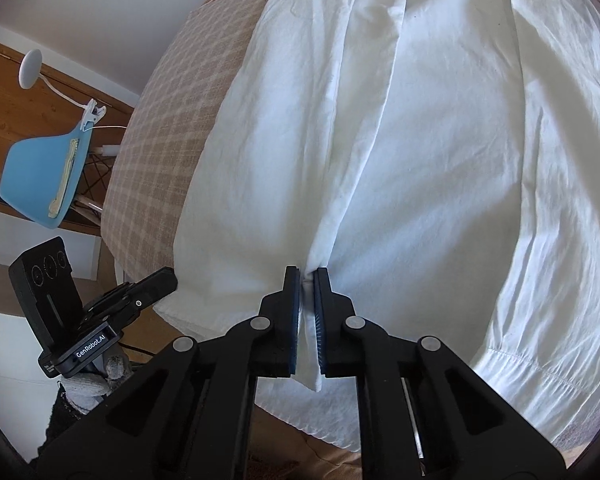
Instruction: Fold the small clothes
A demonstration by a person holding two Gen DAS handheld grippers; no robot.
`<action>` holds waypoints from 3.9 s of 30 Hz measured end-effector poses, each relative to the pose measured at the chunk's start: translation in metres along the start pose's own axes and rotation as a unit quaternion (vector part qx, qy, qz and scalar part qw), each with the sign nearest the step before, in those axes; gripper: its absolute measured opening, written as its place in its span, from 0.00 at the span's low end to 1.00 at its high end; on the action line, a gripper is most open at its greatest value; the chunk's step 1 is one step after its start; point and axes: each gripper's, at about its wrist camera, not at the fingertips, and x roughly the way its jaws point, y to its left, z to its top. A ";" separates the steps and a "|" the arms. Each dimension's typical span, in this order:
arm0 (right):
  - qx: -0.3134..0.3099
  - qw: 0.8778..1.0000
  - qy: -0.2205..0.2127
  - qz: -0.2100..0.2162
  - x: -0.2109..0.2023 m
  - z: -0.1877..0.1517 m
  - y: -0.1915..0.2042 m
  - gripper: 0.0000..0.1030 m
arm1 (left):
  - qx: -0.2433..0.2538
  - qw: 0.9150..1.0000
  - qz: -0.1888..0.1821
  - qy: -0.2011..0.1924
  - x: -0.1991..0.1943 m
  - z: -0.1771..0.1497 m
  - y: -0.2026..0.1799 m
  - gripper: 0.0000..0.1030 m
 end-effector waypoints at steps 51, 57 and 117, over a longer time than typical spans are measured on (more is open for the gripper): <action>0.151 0.953 -0.262 -0.022 -0.237 -0.058 -0.231 0.38 | 0.348 0.937 0.001 0.038 0.150 -0.065 -0.303 0.48; 0.152 0.954 -0.257 -0.023 -0.230 -0.039 -0.244 0.38 | 0.361 0.932 0.025 0.019 0.159 -0.065 -0.302 0.45; 0.084 0.978 -0.176 -0.076 -0.121 0.162 -0.173 0.09 | 0.084 0.986 -0.132 -0.050 0.090 -0.029 -0.201 0.04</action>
